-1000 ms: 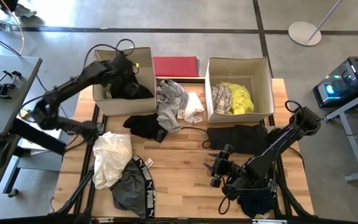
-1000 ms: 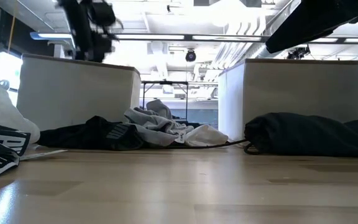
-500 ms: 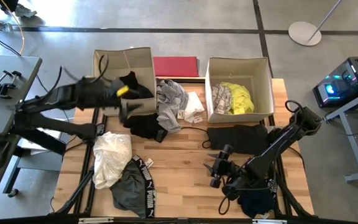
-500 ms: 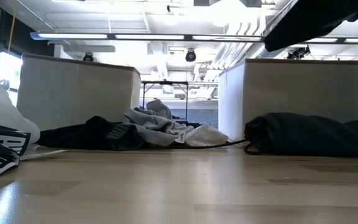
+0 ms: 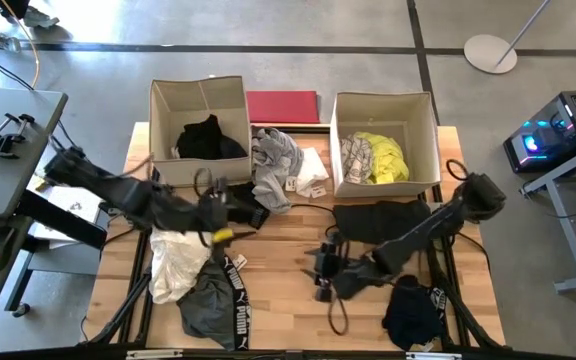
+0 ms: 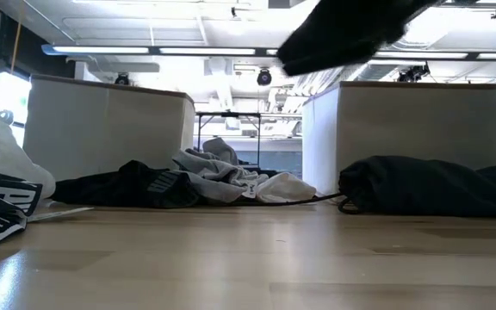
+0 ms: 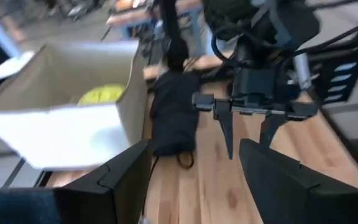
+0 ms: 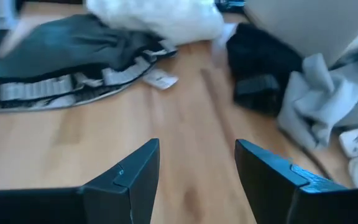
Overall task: Sort clothes
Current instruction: Put the white cloth into the left laundry organizer
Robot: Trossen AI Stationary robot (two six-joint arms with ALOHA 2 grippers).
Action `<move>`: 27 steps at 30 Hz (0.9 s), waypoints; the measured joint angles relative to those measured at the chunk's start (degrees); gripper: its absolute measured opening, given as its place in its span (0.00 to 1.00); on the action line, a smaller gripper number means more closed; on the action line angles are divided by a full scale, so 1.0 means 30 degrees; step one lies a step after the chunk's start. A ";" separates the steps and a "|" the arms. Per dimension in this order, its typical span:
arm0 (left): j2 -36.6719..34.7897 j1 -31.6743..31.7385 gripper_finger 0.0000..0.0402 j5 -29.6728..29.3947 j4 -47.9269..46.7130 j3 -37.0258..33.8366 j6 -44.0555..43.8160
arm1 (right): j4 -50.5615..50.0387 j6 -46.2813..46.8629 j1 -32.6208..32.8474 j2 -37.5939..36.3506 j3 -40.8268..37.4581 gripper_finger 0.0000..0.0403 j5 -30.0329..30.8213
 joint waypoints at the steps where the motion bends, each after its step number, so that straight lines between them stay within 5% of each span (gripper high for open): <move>1: 0.0283 -0.0259 0.59 -0.0662 -0.0148 0.0000 -0.0522 | 0.0429 -0.0274 -0.0497 0.0187 0.0001 0.49 -0.0011; 7: 0.1342 -0.1741 0.59 -0.3550 -0.1588 0.0000 -0.3098 | -0.2655 0.0153 -0.4811 0.0777 0.2338 0.49 -0.1773; 15: 0.1415 -0.3494 0.59 -0.6935 -0.3203 0.0000 -0.4666 | -0.9943 -0.3301 -1.0187 0.3743 0.7479 0.49 -0.3542; 23: 0.1415 -0.4354 0.59 -0.7511 -0.4772 0.0000 -0.5981 | -1.5386 -0.4177 -1.3429 0.8083 1.0903 0.48 -0.3684; 27: 0.1415 -0.4510 0.59 -0.7578 -0.5019 0.0000 -0.6324 | -1.6289 -0.3736 -1.4368 0.9250 1.1176 0.40 -0.4687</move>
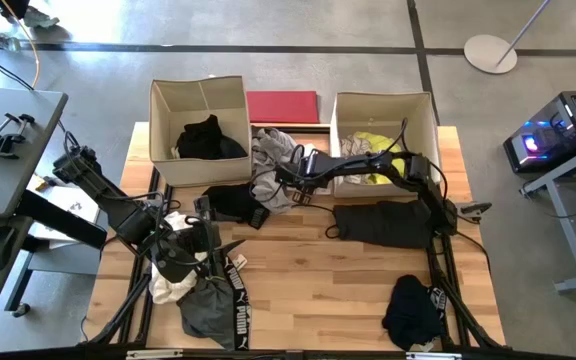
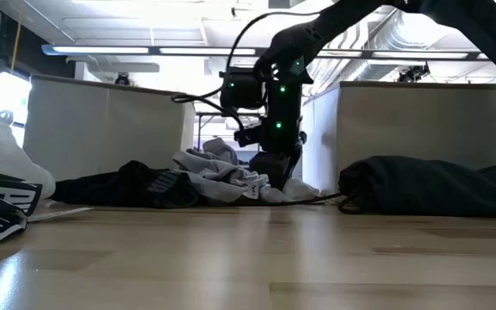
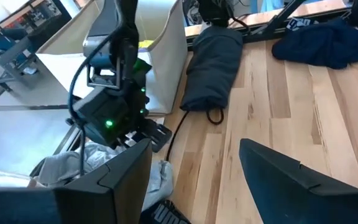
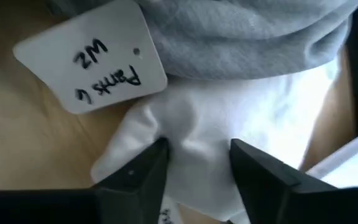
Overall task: Sort clothes
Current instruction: Put the white cloth into the left laundry organizer
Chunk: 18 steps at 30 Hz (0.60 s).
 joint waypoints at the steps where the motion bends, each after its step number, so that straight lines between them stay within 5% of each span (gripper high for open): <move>1: 0.0000 0.0000 0.59 -0.0021 0.0012 0.0000 -0.0001 | -0.0036 -0.0006 -0.0116 0.0222 0.0007 0.36 -0.0255; 8: 0.0000 0.0007 0.59 -0.0158 0.0014 0.0000 -0.0015 | 0.0273 -0.0129 0.0575 0.0374 -0.0028 0.03 -0.1736; 18: 0.0000 0.0007 0.59 -0.0161 0.0035 0.0004 -0.0190 | -0.1694 0.1626 0.5968 -0.2529 -0.0190 0.02 -0.2647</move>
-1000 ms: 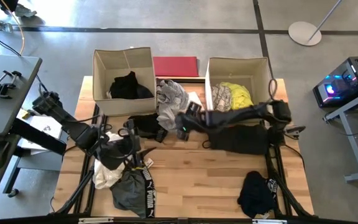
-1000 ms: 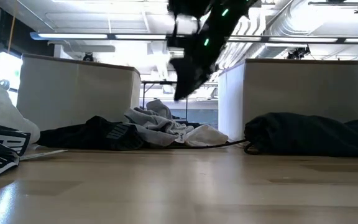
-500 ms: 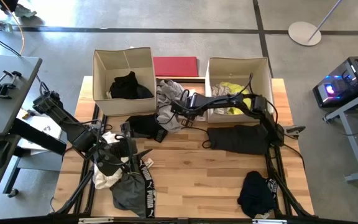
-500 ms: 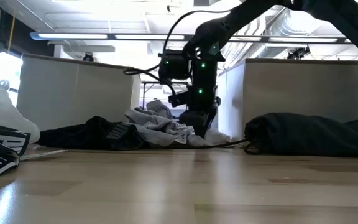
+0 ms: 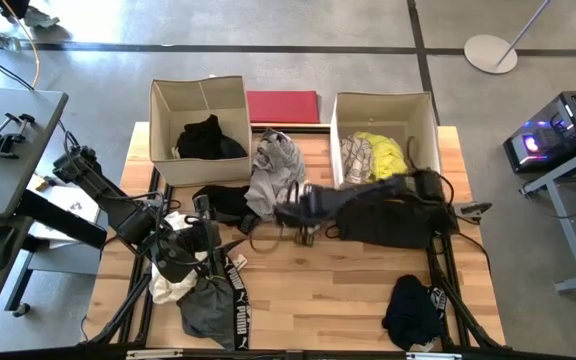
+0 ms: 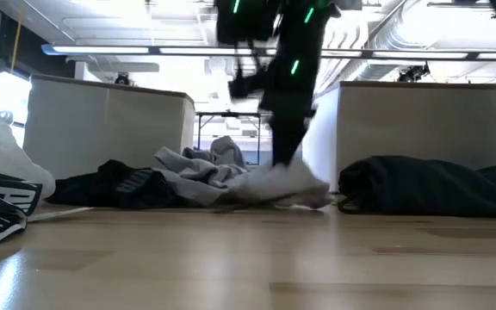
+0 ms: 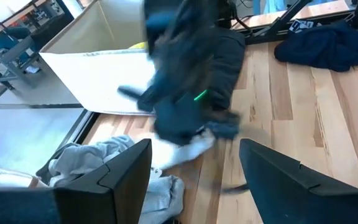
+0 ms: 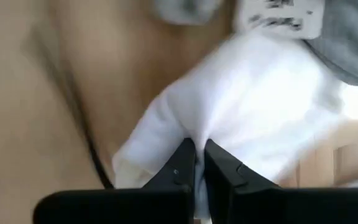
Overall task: Sort clothes
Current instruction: Put the white cloth into the left laundry organizer
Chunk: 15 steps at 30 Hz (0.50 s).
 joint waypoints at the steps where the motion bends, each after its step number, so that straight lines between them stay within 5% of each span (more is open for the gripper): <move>1: 0.0000 0.0000 0.59 0.0000 -0.0021 -0.0004 0.0000 | -0.0122 0.0296 0.0577 -0.0455 0.0000 0.01 0.0190; 6: 0.0000 0.0000 0.59 -0.0167 0.0000 0.0004 0.0004 | -0.0248 0.1606 0.3208 -0.3056 0.0003 0.01 0.3356; 15: 0.0000 0.0000 0.59 -0.0240 -0.0055 0.0004 0.0029 | -0.0962 0.3626 0.6048 -0.9303 0.0063 0.00 1.3342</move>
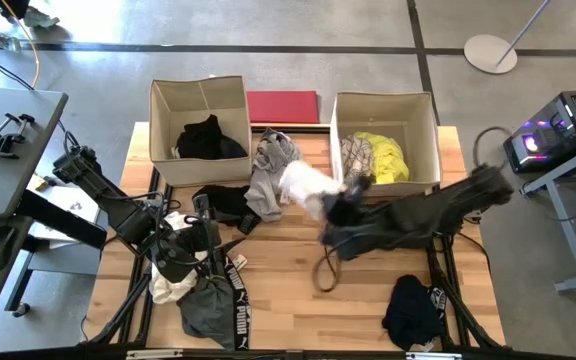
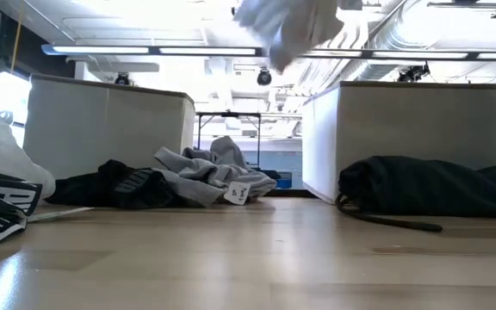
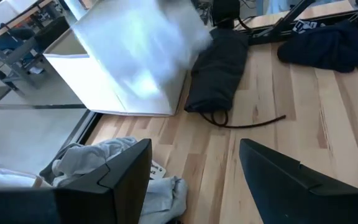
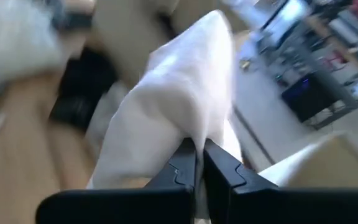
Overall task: Sort clothes
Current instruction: Put the white cloth into the left laundry organizer
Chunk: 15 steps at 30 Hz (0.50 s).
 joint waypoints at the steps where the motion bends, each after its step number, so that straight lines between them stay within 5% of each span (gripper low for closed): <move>1: 0.0000 0.0000 0.59 0.0000 -0.0015 0.0000 0.0000 | 0.0063 0.0067 0.0087 -0.0602 0.0019 0.00 0.0470; 8: 0.0080 0.0073 0.59 -0.0802 0.0417 0.0000 0.0960 | 0.0176 -0.0959 -0.0010 -0.2575 0.0021 0.00 0.1136; 15: 0.1692 0.0903 0.59 -0.1726 0.4575 0.0015 0.9368 | 0.0692 -0.2377 -0.0204 -0.1266 0.0018 0.00 -0.0542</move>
